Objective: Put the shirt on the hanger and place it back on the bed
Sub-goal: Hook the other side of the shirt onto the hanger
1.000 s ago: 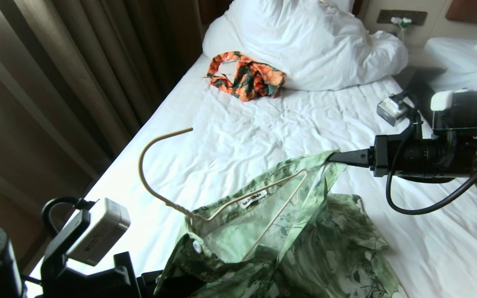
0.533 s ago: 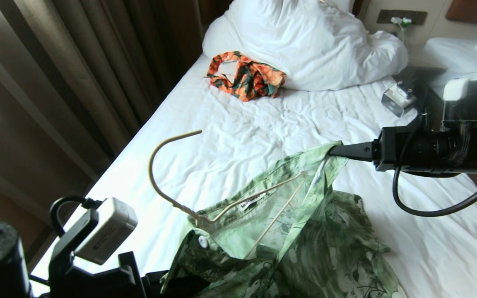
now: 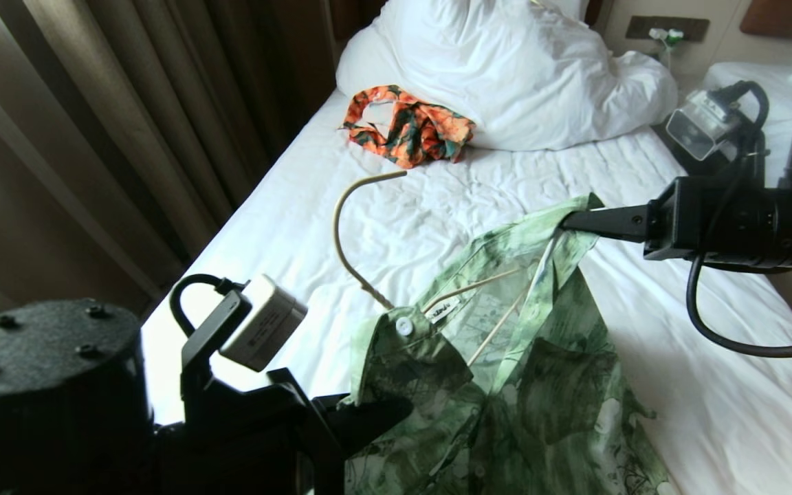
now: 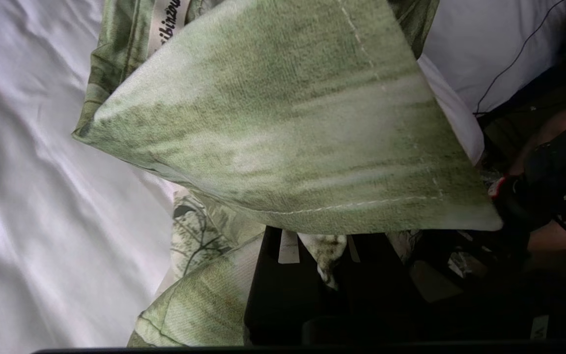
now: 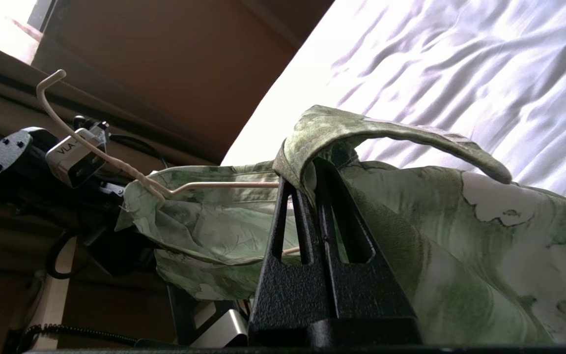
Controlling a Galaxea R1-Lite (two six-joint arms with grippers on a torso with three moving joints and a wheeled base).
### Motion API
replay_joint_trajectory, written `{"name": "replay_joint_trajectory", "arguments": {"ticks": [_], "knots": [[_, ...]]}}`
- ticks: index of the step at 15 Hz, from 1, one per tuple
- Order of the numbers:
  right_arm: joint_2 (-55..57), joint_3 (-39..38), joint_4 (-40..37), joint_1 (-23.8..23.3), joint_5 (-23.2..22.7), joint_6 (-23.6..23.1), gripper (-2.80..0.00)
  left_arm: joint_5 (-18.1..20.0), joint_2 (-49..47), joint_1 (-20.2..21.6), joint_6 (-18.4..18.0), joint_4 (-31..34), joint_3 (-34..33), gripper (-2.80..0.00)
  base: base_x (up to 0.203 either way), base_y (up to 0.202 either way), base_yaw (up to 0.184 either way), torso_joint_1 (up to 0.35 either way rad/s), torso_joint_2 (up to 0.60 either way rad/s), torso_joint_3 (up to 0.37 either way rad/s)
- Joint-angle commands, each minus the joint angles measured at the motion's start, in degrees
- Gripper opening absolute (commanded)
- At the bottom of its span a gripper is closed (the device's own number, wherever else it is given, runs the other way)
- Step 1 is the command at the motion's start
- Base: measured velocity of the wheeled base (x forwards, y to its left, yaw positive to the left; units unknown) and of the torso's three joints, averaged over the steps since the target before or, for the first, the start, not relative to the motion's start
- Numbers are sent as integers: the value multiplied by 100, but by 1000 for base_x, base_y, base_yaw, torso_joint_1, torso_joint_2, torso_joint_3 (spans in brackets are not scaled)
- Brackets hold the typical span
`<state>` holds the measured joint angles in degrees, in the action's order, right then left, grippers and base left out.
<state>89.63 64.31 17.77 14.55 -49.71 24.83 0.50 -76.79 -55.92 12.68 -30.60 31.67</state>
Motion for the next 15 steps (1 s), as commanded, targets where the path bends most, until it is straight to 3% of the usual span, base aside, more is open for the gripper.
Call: {"name": "replay_joint_trajectory", "arguments": {"ticks": [1,3,6,8,10,13,15], "knots": [[-217,26,-1,-87,-28,20,-280,146,-575,-12,1,-558,64,-280,0,0,0,0,0,0],[-355,116,-26,-152,-30,28,-280,433,-930,-17,-13,-1065,90,-280,0,0,0,0,0,0],[-597,213,-34,-111,-50,30,-280,344,-1322,-108,-37,-1455,399,-280,0,0,0,0,0,0],[-796,214,-37,-44,-155,30,-280,25,-1340,-312,-54,-1456,637,-280,0,0,0,0,0,0],[-995,214,-102,107,-245,30,-280,3,-1269,-453,-55,-1433,733,-280,0,0,0,0,0,0],[-1319,390,-857,445,-251,17,-280,-41,-1079,-569,-56,-1418,810,-280,0,0,0,0,0,0],[-1420,615,-1191,595,-238,9,-280,-49,-860,-558,-65,-1075,1136,-280,0,0,0,0,0,0]]}}
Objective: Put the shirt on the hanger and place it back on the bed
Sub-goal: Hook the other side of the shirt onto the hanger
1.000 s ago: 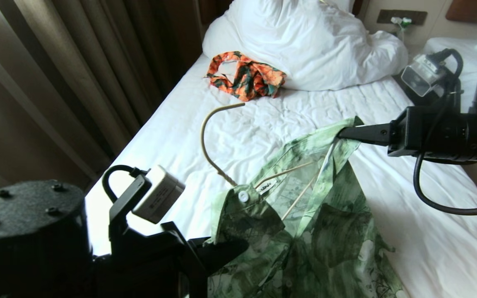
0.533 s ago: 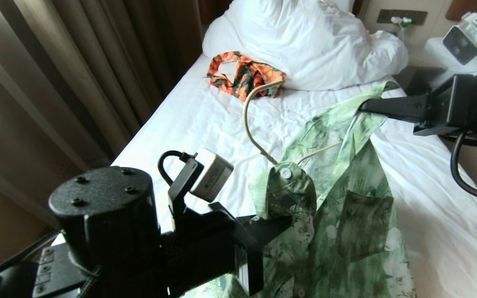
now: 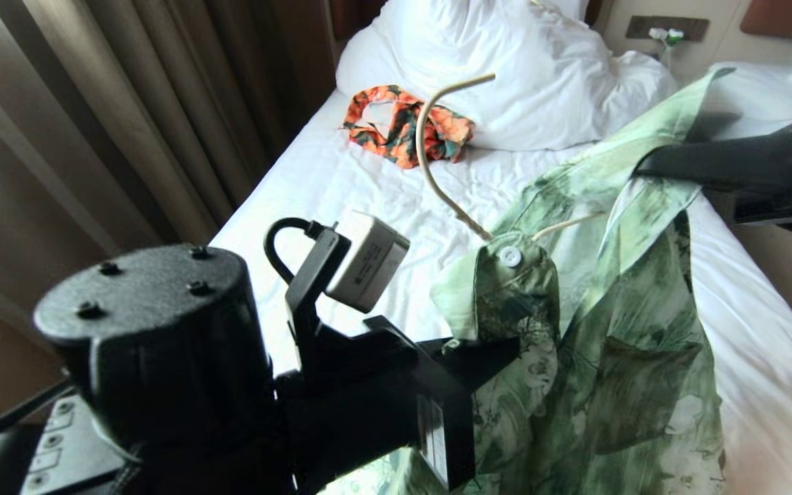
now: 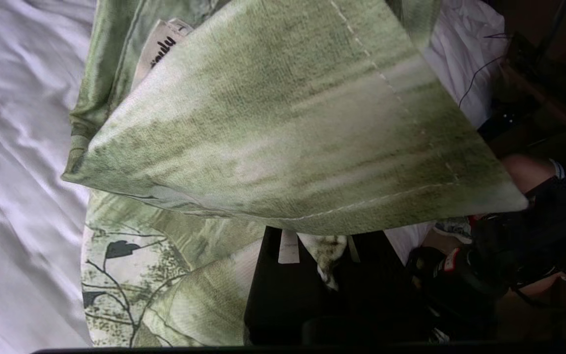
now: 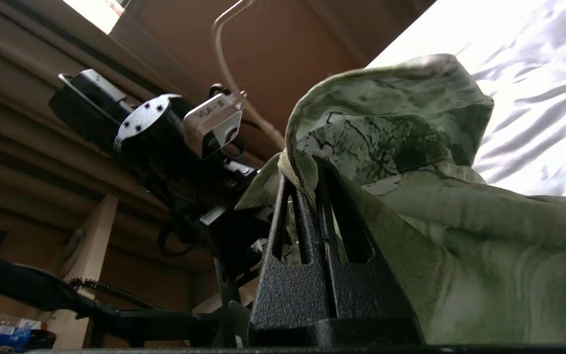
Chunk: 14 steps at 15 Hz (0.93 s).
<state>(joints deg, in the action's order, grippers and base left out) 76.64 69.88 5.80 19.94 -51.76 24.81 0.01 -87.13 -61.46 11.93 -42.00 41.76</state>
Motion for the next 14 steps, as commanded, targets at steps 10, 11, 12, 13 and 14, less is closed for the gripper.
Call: {"name": "replay_joint_trajectory", "arguments": {"ticks": [10,11,12,13,14], "knots": [[-44,417,-448,739,35,-11,-280,7,473,117,-15,1203,953,-280,0,0,0,0,0,0],[-44,386,-448,748,35,-11,-280,5,487,117,-10,1187,895,-280,0,0,0,0,0,0],[-44,363,-448,788,35,-11,-280,-1,483,117,-6,1179,852,-280,0,0,0,0,0,0],[-44,352,-448,886,35,-11,-280,-1,492,117,-6,1177,864,-280,0,0,0,0,0,0],[-51,278,-449,952,35,-11,-280,-1,525,117,-10,1177,901,-280,0,0,0,0,0,0]]}}
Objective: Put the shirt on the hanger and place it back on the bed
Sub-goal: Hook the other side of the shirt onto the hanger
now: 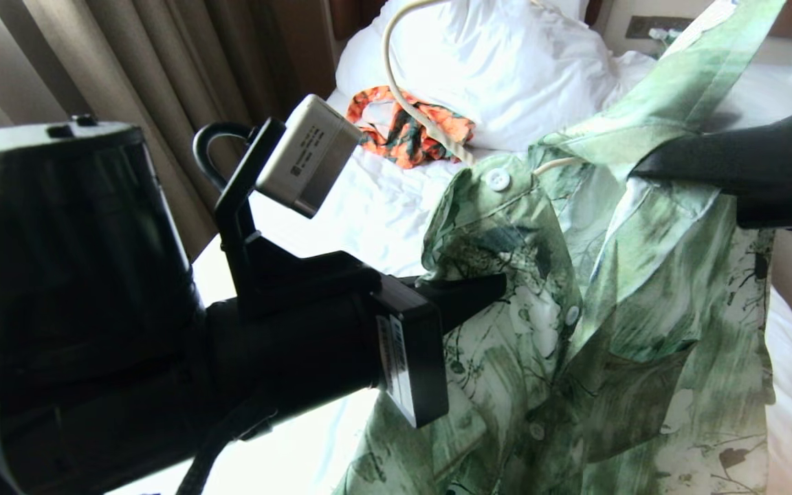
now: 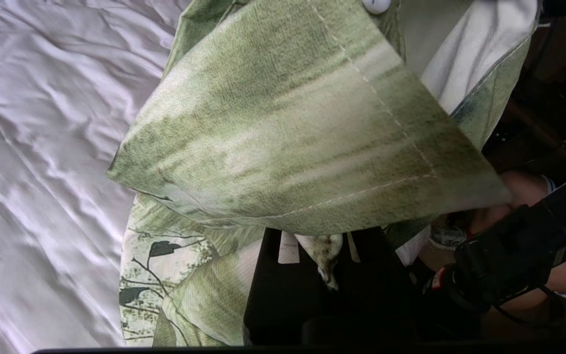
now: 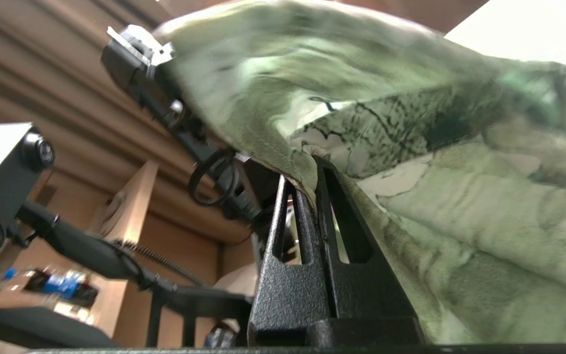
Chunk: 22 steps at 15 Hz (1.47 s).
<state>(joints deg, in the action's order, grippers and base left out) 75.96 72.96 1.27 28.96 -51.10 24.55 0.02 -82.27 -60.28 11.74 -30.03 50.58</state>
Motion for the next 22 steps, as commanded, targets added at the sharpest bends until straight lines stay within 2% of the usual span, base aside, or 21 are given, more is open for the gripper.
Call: {"name": "replay_joint_trajectory", "arguments": {"ticks": [1,3,4,6,9,11,14,15,18,22], "knots": [[15,-72,5,66,-31,15,-280,-2,53,-1,4,-20,21,-280,0,0,0,0,0,0],[24,-111,5,75,5,6,-280,-2,104,-1,13,-20,-36,-280,0,0,0,0,0,0],[15,-107,5,75,74,15,0,-2,179,-1,5,-20,-68,-280,0,0,0,0,0,0],[-10,-62,-71,75,135,15,0,-2,237,-1,13,-20,-74,-280,0,0,0,0,0,0],[-127,300,-1080,69,569,15,0,15,160,-1,8,-26,-96,-280,0,0,0,0,0,0],[-239,641,-1495,50,824,15,0,34,80,-1,4,-84,-94,-280,0,0,0,0,0,0],[-389,1295,-2399,29,1215,15,0,41,-168,-14,13,-527,-187,-280,0,0,0,0,0,0],[-467,1430,-2704,30,1313,14,-280,54,-200,-34,20,-690,-228,-280,0,0,0,0,0,0],[-467,1852,-3150,31,1835,-11,-280,61,-354,-107,21,-767,-241,-280,0,0,0,0,0,0],[164,3180,-4559,271,2121,-637,-280,85,-554,-124,22,-874,-206,-280,0,0,0,0,0,0]]}}
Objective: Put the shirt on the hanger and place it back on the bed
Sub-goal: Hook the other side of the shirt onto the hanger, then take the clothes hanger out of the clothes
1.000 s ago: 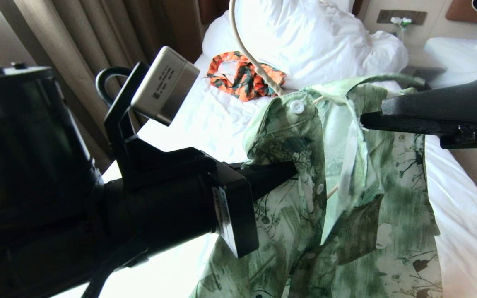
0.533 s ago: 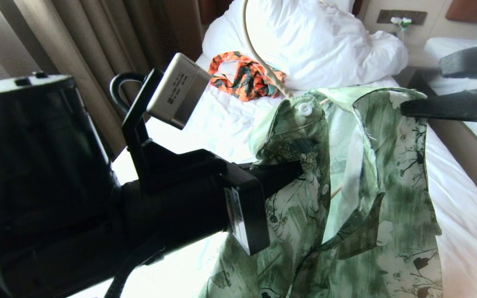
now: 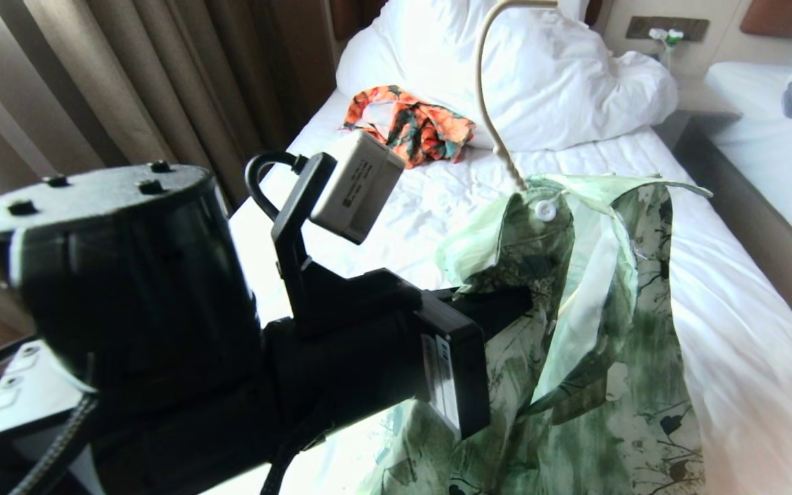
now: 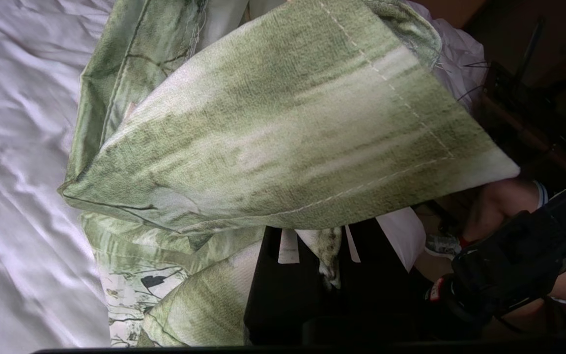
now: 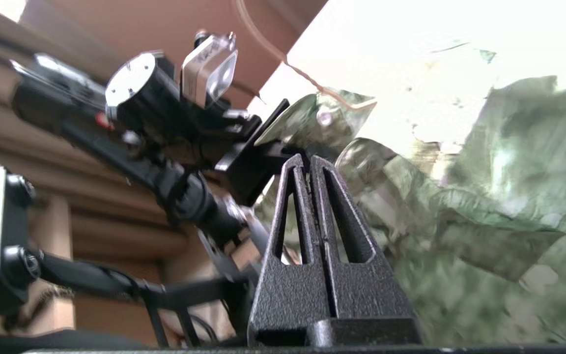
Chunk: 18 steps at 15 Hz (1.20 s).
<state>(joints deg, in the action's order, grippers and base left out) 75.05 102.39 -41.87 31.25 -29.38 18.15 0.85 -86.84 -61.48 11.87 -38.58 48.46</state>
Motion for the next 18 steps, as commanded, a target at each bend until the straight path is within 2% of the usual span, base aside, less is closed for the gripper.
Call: {"name": "replay_joint_trajectory", "arguments": {"ticks": [1,4,5,6,9,13,18], "knots": [[484,494,-583,313,235,-158,-280,3,-123,-31,8,-44,-15,-280,0,0,0,0,0,0],[1027,719,-888,1321,1978,-694,-280,12,-114,-31,17,-44,-38,-280,0,0,0,0,0,0],[1091,768,-905,1419,2166,-984,0,21,-105,-31,17,-44,-38,-280,0,0,0,0,0,0],[1092,796,-903,1426,2219,-1217,0,21,-97,-40,17,-44,-38,-280,0,0,0,0,0,0],[1111,898,-859,1480,2380,-1407,0,92,-62,-48,8,-35,-38,-280,0,0,0,0,0,0],[1282,875,-484,1716,2572,-1919,0,85,-41,-154,-1,-35,-21,-280,0,0,0,0,0,0],[1838,874,309,1883,2557,-2011,0,81,-25,-145,-150,-9,54,-280,0,0,0,0,0,0]]}}
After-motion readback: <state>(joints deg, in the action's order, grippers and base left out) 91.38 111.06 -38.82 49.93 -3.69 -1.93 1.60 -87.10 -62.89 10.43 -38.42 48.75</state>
